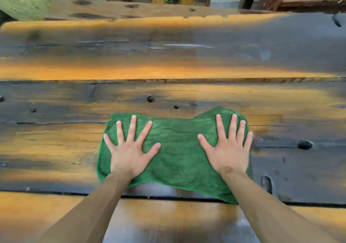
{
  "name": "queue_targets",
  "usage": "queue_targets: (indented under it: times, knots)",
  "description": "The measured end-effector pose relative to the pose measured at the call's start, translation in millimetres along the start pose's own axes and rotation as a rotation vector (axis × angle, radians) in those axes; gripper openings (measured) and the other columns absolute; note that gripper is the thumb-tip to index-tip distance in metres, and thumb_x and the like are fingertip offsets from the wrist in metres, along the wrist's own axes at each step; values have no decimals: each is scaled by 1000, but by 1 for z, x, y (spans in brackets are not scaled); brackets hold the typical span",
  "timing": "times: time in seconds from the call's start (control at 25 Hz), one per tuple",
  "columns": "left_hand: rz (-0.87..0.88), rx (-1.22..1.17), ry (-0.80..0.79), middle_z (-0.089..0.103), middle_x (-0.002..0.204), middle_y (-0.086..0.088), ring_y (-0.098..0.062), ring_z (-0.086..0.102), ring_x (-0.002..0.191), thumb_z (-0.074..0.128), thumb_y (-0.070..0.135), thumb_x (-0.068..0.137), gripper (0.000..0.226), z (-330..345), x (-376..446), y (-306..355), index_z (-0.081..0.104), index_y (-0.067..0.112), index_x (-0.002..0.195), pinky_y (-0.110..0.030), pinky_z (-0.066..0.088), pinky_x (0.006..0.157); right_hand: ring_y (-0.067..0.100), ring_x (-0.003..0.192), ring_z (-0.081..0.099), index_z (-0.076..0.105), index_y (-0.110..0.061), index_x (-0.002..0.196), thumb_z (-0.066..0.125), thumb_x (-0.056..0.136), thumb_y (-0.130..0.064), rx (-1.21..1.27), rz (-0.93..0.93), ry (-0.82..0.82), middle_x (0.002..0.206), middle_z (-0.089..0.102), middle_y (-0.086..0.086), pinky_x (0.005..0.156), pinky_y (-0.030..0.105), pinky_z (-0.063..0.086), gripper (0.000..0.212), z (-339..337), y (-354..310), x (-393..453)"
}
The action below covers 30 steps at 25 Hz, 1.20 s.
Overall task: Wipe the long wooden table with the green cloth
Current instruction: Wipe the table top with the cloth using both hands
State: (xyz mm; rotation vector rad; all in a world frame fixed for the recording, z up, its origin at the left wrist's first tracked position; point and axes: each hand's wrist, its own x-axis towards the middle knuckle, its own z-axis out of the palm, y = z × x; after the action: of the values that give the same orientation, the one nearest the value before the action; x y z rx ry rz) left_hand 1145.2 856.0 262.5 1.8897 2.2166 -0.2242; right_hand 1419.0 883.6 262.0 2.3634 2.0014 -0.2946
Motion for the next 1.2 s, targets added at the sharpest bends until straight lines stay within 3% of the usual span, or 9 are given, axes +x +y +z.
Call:
queue_targets:
  times: [0.32,0.88,1.2]
  knots:
    - [39,38,51,-35,161,12,-36,-23,152,-8,90,74,75,-35,139,19,-29,64,141,-72,-5,116,29,154,-13,-12,-45,156,6,83,-89,-18,1,26,168,-14,5,123,52,-7,87,-23,-28,148]
    - [63,-64,75,-16,169,11,-35,-17,154,14,93,81,77,-121,456,82,-1,64,151,-75,-8,114,27,155,-9,-2,-47,157,11,76,-95,18,41,-22,169,-10,2,123,54,-4,95,-72,-70,468]
    - [84,-88,103,-4,171,6,-36,-11,155,13,91,83,76,-132,503,103,2,62,153,-74,-10,114,27,155,-6,2,-43,159,10,77,-94,24,48,-4,169,-6,1,123,53,-2,96,-78,-69,510]
